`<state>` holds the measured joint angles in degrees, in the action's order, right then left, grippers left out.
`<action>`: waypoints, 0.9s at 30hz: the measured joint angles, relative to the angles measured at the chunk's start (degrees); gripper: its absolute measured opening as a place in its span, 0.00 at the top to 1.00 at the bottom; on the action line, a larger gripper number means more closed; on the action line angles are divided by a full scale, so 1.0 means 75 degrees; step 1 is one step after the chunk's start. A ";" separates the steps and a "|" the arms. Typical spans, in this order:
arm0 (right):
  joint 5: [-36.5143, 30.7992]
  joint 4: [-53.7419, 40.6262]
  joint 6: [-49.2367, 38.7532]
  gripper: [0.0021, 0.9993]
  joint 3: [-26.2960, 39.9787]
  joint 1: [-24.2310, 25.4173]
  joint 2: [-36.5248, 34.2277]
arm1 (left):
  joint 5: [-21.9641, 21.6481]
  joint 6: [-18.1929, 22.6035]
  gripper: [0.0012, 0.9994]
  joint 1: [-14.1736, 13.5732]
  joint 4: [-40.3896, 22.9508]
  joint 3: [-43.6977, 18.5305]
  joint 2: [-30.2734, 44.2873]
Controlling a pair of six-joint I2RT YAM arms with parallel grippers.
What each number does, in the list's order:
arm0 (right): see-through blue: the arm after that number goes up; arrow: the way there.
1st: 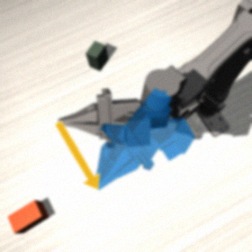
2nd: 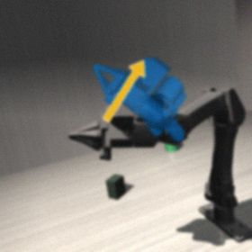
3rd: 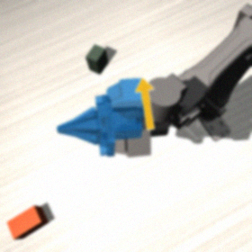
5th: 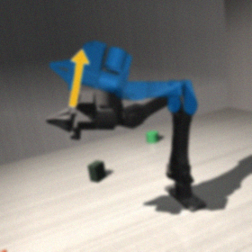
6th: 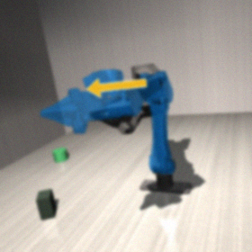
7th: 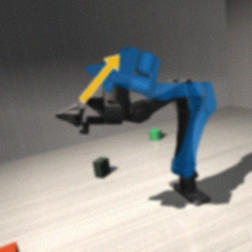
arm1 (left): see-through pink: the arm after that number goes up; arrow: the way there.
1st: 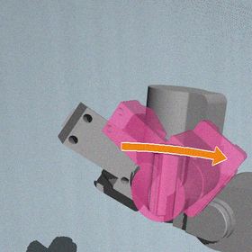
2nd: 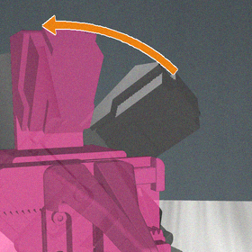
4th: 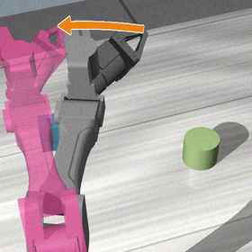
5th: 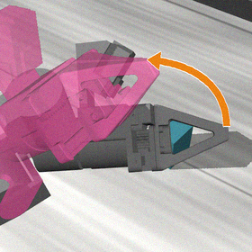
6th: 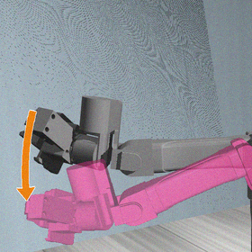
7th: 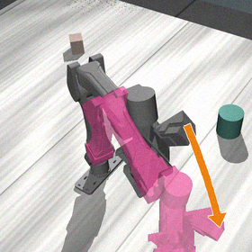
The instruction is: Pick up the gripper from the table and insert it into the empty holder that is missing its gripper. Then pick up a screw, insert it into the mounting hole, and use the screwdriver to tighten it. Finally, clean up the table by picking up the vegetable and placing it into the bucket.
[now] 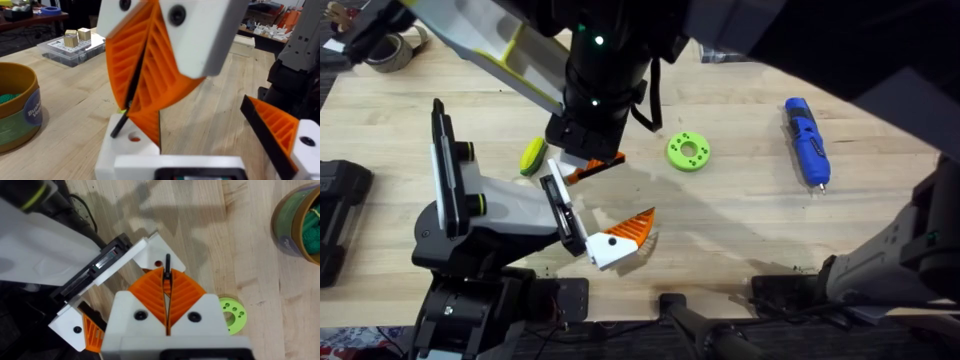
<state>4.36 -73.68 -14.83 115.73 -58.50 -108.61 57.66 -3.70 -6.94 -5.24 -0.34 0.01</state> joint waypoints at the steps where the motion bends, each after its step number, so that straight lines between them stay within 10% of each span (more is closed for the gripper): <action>1: -0.0002 -0.0016 0.0000 0.99 0.0001 0.0002 0.0001 | -0.0001 0.0000 0.01 0.0000 0.0009 0.0000 0.0000; 27: -0.0003 -0.0395 -0.0003 0.99 0.0310 -0.0198 0.0501 | 0.0002 0.0000 0.01 0.0000 -0.0005 0.0000 0.0000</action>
<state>4.34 -76.64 -14.85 118.06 -59.99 -104.85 57.67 -3.70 -6.94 -5.28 -0.34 0.01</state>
